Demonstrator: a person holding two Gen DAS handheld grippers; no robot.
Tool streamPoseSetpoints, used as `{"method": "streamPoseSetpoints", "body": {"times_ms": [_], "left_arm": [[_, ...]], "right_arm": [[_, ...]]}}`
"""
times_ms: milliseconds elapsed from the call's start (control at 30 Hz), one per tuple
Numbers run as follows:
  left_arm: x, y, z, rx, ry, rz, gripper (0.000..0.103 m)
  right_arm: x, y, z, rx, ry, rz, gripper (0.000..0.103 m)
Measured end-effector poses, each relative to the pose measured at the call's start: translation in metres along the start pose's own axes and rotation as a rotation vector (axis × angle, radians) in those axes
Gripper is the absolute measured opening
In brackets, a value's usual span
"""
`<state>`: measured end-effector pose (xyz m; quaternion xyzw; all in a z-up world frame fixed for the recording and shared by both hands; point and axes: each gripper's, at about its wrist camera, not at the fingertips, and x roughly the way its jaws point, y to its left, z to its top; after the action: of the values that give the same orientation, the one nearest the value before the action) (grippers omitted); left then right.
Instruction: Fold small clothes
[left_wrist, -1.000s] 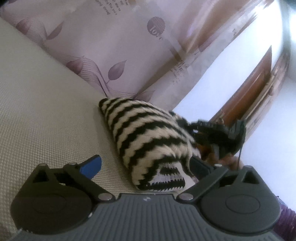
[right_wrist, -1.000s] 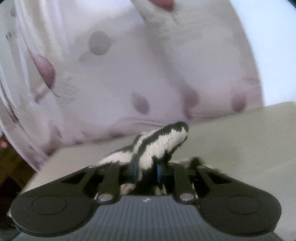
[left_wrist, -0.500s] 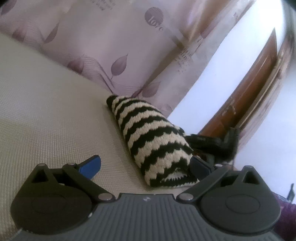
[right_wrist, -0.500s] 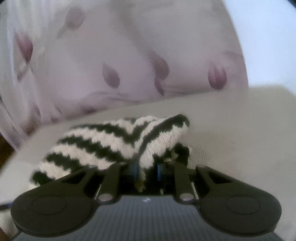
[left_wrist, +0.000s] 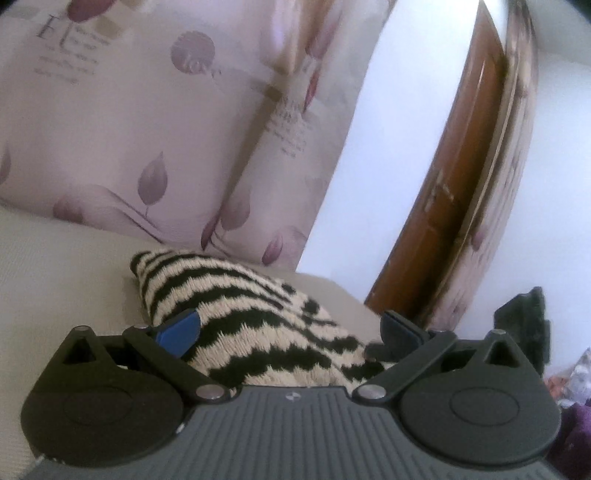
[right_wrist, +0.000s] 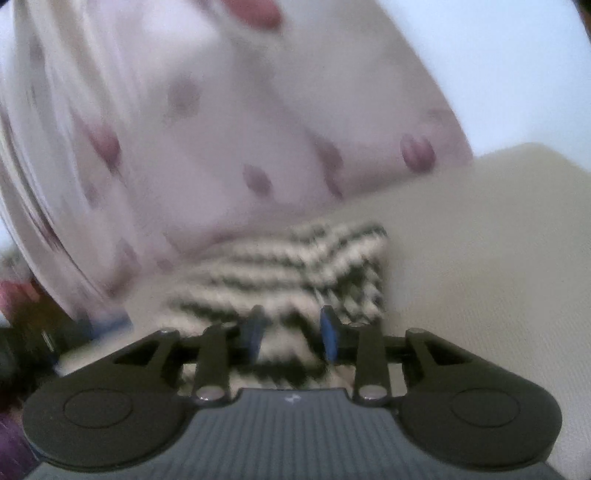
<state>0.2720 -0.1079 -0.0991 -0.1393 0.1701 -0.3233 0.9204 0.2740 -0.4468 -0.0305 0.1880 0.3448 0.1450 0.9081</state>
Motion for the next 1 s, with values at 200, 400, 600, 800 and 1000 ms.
{"method": "streamPoseSetpoints", "body": {"times_ms": [200,400,600,800,1000], "left_arm": [[-0.015,0.007,0.003,-0.044,-0.061,0.074,0.101],[-0.026,0.008,0.017,-0.069,-0.118,0.103,0.102],[-0.001,-0.014,0.002,0.043,-0.052,0.083,0.102],[0.021,-0.021,-0.015,0.087,0.012,0.078,0.102],[0.02,-0.003,-0.028,0.028,0.041,0.063,0.102]], "right_arm": [[0.013,0.014,-0.016,0.014,0.024,0.07,0.011],[0.019,0.018,-0.001,0.132,-0.052,0.271,0.011],[0.001,-0.053,-0.042,0.279,-0.019,0.138,0.011],[0.001,-0.041,-0.032,0.208,-0.005,0.128,0.011],[0.008,-0.039,-0.002,0.225,-0.085,0.117,0.012]]}}
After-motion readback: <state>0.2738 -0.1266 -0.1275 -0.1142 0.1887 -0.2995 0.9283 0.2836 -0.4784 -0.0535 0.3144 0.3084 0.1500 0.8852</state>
